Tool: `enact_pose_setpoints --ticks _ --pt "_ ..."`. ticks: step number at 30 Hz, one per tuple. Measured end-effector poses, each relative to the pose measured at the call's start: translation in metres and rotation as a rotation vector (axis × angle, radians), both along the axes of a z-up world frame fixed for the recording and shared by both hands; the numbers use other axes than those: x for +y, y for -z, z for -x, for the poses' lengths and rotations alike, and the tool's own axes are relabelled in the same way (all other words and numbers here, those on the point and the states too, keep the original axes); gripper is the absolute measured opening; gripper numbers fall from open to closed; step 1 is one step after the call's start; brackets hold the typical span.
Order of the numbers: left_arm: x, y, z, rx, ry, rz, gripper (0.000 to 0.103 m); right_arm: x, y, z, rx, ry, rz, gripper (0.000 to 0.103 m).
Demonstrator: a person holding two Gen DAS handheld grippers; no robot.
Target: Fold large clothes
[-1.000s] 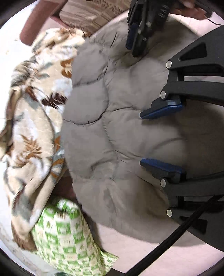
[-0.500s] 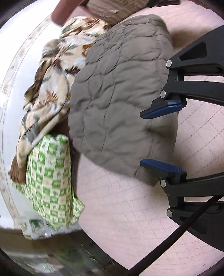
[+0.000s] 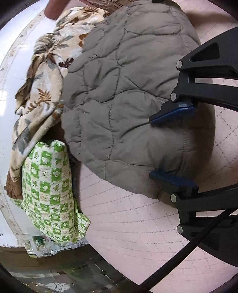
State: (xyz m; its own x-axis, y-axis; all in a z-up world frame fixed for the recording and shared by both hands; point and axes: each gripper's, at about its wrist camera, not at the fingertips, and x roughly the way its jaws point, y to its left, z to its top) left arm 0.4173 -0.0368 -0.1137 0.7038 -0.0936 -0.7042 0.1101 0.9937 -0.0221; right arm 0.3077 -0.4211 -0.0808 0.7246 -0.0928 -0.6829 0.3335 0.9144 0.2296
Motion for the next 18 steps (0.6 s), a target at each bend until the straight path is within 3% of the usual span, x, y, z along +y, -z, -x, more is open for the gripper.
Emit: enact_pose_setpoints --ticks 11,15,18 --pt "-0.009 0.014 -0.012 0.031 0.009 -0.047 0.056 -0.004 0.021 -0.011 0.057 -0.005 -0.004 0.049" --pt "-0.014 -0.008 0.005 -0.057 -0.014 -0.052 0.055 0.004 0.008 -0.005 0.032 0.017 0.041 0.05" --pt "-0.024 -0.027 0.022 -0.139 0.021 -0.019 0.055 0.022 -0.013 0.004 -0.053 -0.005 0.108 0.051"
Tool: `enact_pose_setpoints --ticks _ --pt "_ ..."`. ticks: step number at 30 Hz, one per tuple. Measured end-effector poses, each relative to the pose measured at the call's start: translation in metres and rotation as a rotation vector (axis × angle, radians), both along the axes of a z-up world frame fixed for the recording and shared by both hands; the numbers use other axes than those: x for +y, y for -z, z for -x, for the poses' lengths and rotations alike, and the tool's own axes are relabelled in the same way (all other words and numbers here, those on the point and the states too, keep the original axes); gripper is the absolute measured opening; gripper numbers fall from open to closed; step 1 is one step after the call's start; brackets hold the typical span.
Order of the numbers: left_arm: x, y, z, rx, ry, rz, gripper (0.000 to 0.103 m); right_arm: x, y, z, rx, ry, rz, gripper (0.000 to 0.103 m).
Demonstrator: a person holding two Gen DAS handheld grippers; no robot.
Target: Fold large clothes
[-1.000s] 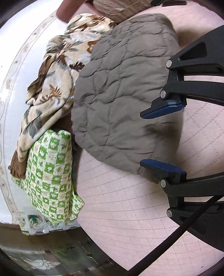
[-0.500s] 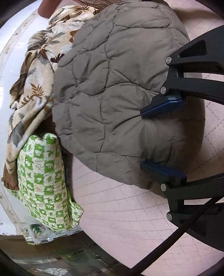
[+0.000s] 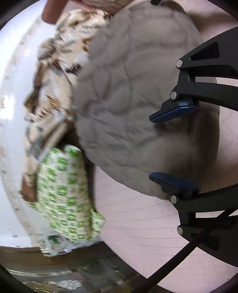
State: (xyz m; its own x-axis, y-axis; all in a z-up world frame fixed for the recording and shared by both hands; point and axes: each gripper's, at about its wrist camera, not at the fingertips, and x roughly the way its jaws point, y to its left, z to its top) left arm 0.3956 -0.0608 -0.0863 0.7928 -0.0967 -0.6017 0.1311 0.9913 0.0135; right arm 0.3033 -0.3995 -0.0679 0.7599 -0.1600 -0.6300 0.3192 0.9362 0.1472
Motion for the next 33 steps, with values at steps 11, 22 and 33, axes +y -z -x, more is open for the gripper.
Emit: enact_pose_setpoints --ticks 11,22,33 --pt "-0.035 0.018 0.005 0.023 0.08 -0.044 0.056 0.051 0.007 -0.012 -0.006 -0.143 0.044 0.051" --pt "-0.04 0.026 0.006 0.023 0.076 -0.093 0.06 0.045 0.02 -0.016 0.03 -0.14 0.016 0.057" --pt "-0.041 0.028 0.005 0.022 0.076 -0.104 0.063 0.047 0.023 -0.018 0.045 -0.152 0.02 0.062"
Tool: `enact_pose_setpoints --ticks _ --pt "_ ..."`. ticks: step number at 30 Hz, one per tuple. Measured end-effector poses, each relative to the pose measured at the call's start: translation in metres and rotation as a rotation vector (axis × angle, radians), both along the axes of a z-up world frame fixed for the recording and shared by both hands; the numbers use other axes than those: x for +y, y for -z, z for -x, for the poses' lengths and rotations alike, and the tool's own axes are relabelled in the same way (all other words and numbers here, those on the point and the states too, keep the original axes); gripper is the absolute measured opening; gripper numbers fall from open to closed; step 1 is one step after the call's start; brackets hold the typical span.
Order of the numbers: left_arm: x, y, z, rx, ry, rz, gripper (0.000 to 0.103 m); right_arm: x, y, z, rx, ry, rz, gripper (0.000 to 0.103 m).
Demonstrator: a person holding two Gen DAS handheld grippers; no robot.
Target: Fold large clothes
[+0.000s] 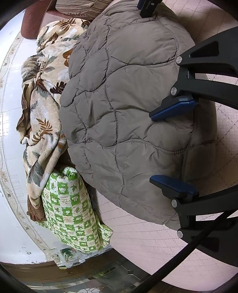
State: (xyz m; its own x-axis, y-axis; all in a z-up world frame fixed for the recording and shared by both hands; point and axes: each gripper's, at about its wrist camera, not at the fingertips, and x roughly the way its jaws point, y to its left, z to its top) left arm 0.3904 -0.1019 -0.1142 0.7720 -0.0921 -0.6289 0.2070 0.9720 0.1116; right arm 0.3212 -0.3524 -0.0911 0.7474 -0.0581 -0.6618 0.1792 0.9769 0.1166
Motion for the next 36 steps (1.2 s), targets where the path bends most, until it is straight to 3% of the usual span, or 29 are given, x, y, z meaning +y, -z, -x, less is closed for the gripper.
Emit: enact_pose_setpoints --ticks 19,36 --pt "0.0 0.001 -0.002 0.004 -0.006 -0.017 0.07 0.0 0.001 0.0 0.008 -0.002 -0.016 0.068" --pt "0.008 0.001 -0.004 0.011 -0.018 -0.005 0.077 -0.026 -0.013 0.01 -0.045 0.078 -0.11 0.07"
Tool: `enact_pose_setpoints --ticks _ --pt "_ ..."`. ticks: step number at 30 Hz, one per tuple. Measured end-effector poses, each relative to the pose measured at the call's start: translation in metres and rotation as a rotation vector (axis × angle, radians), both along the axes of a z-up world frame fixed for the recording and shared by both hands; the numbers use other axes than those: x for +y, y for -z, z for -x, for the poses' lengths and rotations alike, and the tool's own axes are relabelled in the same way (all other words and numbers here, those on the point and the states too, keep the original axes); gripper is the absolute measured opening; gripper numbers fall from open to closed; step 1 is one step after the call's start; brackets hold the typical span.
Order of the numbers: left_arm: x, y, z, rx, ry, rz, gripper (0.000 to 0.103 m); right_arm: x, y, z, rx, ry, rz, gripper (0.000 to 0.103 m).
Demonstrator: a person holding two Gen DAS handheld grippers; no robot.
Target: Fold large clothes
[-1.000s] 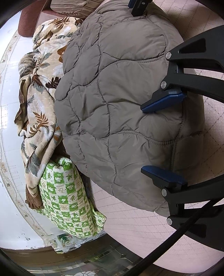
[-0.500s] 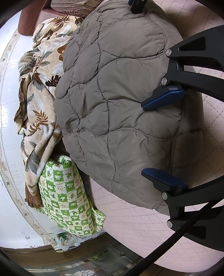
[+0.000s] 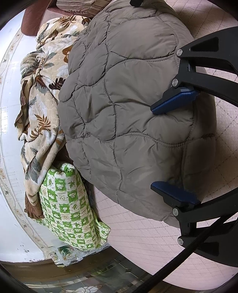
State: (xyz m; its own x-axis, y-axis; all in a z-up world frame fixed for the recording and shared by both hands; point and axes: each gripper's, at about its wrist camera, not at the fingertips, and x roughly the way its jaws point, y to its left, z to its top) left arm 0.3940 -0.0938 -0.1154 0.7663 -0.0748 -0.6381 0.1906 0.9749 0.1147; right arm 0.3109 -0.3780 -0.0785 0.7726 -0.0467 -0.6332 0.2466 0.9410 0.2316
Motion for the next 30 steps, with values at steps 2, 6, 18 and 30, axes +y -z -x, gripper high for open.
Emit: enact_pose_setpoints --ticks 2,6,18,30 --pt "0.001 0.0 0.0 0.002 -0.002 0.001 0.077 -0.003 0.001 0.001 0.003 0.007 -0.013 0.071" --pt "0.0 0.0 -0.001 0.003 0.0 -0.001 0.078 -0.005 0.0 0.001 0.004 0.014 -0.014 0.071" --pt "0.081 -0.029 -0.005 0.058 -0.138 0.341 0.08 -0.031 -0.028 0.04 -0.05 0.14 0.046 0.08" --pt "0.098 -0.079 0.056 -0.126 -0.157 0.307 0.081 0.009 -0.088 0.102 -0.226 0.027 0.156 0.085"
